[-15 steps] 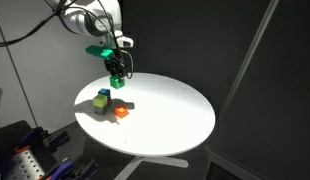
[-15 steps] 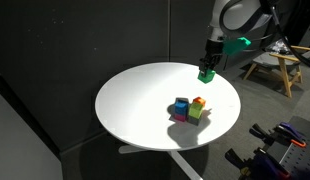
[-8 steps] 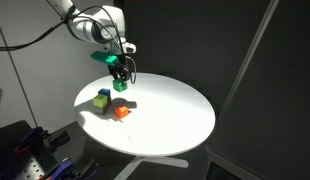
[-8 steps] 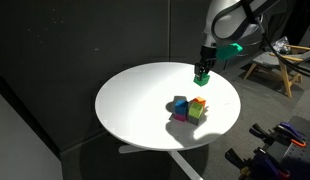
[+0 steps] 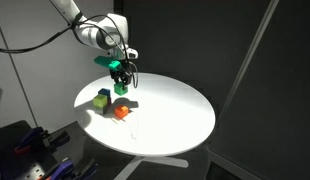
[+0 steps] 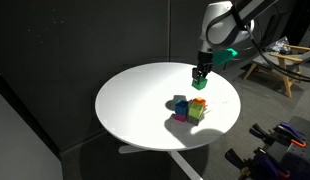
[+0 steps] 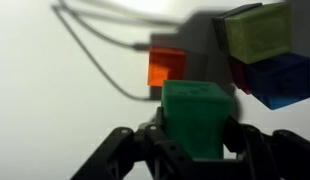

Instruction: Put the green building block on the orange building block

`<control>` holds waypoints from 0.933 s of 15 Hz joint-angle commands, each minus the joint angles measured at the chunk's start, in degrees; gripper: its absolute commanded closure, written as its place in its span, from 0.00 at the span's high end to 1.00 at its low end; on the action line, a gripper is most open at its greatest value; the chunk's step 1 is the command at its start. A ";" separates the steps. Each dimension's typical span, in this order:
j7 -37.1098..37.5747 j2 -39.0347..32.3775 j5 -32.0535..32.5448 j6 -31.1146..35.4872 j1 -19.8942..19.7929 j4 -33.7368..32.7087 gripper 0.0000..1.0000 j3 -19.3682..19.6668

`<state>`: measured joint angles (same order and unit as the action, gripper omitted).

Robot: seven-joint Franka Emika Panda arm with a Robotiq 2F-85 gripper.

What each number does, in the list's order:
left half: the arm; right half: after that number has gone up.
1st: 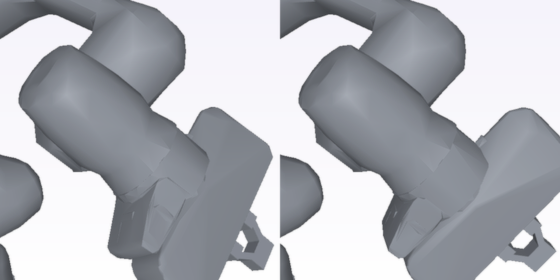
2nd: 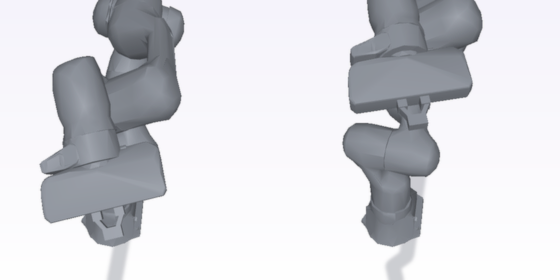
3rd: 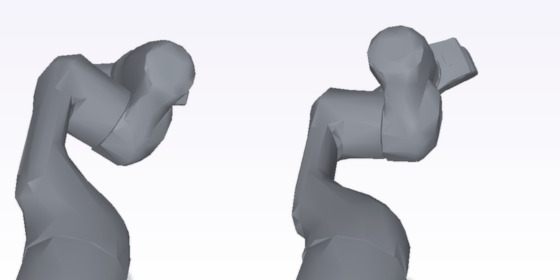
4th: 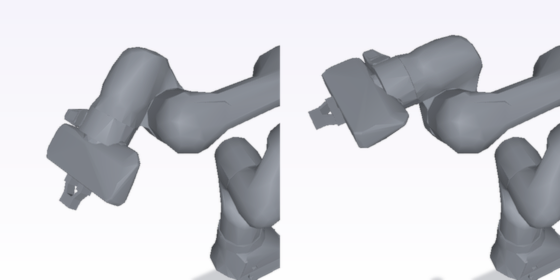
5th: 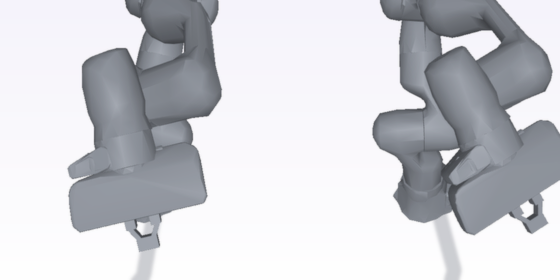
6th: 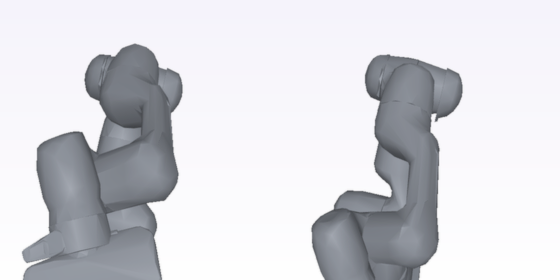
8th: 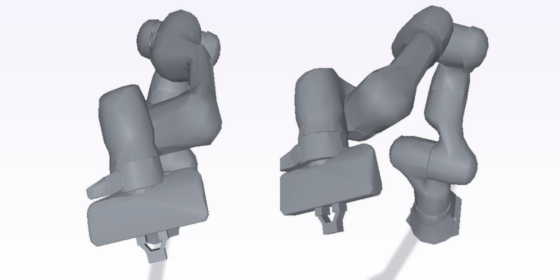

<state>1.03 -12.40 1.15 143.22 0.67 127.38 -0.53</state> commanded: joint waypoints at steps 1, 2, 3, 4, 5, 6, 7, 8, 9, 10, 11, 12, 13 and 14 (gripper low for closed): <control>-4.55 -2.69 -2.98 -1.73 -1.23 -3.02 0.27 -0.61; -5.24 -3.23 -3.30 -1.77 -1.38 -3.32 0.27 -0.57; -5.55 -3.59 -3.35 -1.80 -1.48 -3.51 0.27 -0.44; -5.90 -3.94 -3.27 -1.86 -1.61 -3.76 0.27 -0.40; -5.98 -4.25 -2.94 -1.84 -1.71 -3.91 0.27 -0.29; -6.04 -4.48 -2.74 -1.84 -1.80 -4.01 0.27 -0.24; -6.23 -4.79 -2.56 -1.80 -1.87 -4.08 0.27 -0.22; -6.33 -5.04 -2.27 -1.79 -1.85 -4.09 0.27 -0.18; -6.39 -5.22 -2.12 -1.78 -1.84 -4.09 0.27 -0.15; -6.45 -5.32 -1.97 -1.78 -1.84 -4.00 0.27 -0.12; -6.52 -5.33 -1.87 -1.78 -1.82 -3.83 0.27 -0.10; -6.57 -5.22 -1.67 -1.57 -1.77 -3.51 0.27 -0.05; -6.57 -5.19 -1.45 -1.36 -1.71 -3.26 0.27 0.02; -6.68 -5.16 -1.36 -1.30 -1.70 -3.04 0.27 0.02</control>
<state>-4.52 -17.57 -0.81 143.09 -0.71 124.98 -0.54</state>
